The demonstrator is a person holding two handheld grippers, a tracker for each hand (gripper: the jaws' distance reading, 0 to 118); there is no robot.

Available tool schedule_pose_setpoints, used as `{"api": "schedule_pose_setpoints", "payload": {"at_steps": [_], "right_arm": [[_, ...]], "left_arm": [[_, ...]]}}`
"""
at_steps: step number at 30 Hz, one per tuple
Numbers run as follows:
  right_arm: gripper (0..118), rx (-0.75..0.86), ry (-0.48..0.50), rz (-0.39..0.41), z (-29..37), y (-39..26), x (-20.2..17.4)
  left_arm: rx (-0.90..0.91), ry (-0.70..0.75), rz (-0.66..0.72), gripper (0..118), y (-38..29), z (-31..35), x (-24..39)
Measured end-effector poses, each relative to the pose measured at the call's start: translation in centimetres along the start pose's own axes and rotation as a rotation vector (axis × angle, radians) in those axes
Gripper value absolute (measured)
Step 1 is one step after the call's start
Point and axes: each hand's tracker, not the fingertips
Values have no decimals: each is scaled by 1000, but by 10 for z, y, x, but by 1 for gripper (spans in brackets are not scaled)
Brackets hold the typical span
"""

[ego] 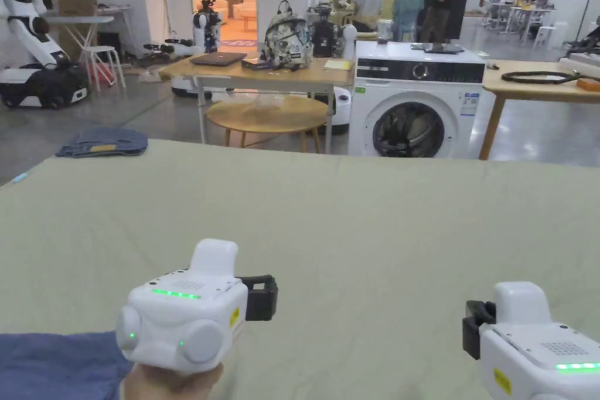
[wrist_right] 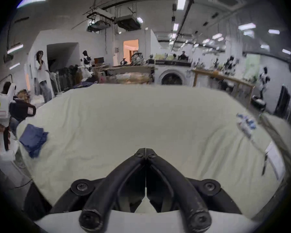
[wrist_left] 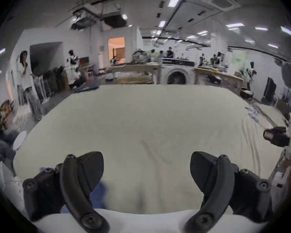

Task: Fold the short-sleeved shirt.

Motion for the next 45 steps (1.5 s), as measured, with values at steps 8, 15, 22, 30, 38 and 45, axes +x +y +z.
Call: {"api": "schedule_pose_setpoints", "payload": {"at_steps": [8, 15, 22, 30, 38, 45], "right_arm": [[0, 127, -71, -14, -5, 34, 15], [0, 220, -115, -3, -12, 50, 15], [0, 276, -127, 9, -6, 67, 3], [0, 251, -97, 12, -4, 74, 0], [0, 230, -93, -2, -9, 67, 3], [0, 248, -113, -13, -3, 69, 9]], "left_arm": [[264, 57, -80, 54, 36, 5, 84], [340, 34, -9, 10, 52, 12, 79], [341, 74, -48, 8, 68, 13, 63], [281, 61, -2, 8, 74, 11, 52], [253, 77, 24, 8, 82, 3, 50], [278, 160, 5, 8, 83, 8, 52]]}}
